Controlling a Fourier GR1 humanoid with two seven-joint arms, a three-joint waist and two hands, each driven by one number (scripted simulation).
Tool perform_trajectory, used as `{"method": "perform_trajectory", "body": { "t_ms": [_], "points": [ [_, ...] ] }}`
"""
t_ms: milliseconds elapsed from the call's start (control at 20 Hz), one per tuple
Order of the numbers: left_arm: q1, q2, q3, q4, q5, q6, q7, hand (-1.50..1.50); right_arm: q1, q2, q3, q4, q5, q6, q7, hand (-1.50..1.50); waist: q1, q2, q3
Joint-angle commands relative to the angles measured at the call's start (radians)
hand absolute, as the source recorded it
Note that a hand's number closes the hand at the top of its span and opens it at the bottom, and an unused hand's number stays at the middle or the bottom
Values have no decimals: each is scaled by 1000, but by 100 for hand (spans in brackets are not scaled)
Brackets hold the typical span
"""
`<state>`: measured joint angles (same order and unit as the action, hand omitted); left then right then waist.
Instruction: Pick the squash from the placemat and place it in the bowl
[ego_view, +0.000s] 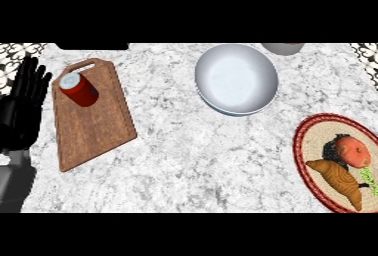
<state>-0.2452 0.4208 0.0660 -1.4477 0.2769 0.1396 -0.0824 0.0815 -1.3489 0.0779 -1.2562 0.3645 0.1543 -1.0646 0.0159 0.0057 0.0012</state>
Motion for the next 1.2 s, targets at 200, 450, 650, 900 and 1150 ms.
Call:
{"method": "perform_trajectory", "body": {
  "t_ms": [200,450,650,900,1150],
  "points": [
    [-13,-23,7,10,-18,-4,-9,0,-154,128,122,122,141,20,-97,-150,10,0,0],
    [-31,18,46,16,-5,-38,27,0,-237,162,153,205,182,49,-118,-150,1,-2,-1],
    [-46,-49,7,48,-48,-4,-6,0,-331,298,208,301,274,-7,-51,-150,1,0,0],
    [11,-5,46,-73,7,-54,79,0,-382,366,205,459,312,-68,-130,-150,8,-3,1],
    [-6,-20,38,-50,-40,-27,60,0,-457,389,216,528,331,-60,-192,-150,5,-2,1]
  ]
}}
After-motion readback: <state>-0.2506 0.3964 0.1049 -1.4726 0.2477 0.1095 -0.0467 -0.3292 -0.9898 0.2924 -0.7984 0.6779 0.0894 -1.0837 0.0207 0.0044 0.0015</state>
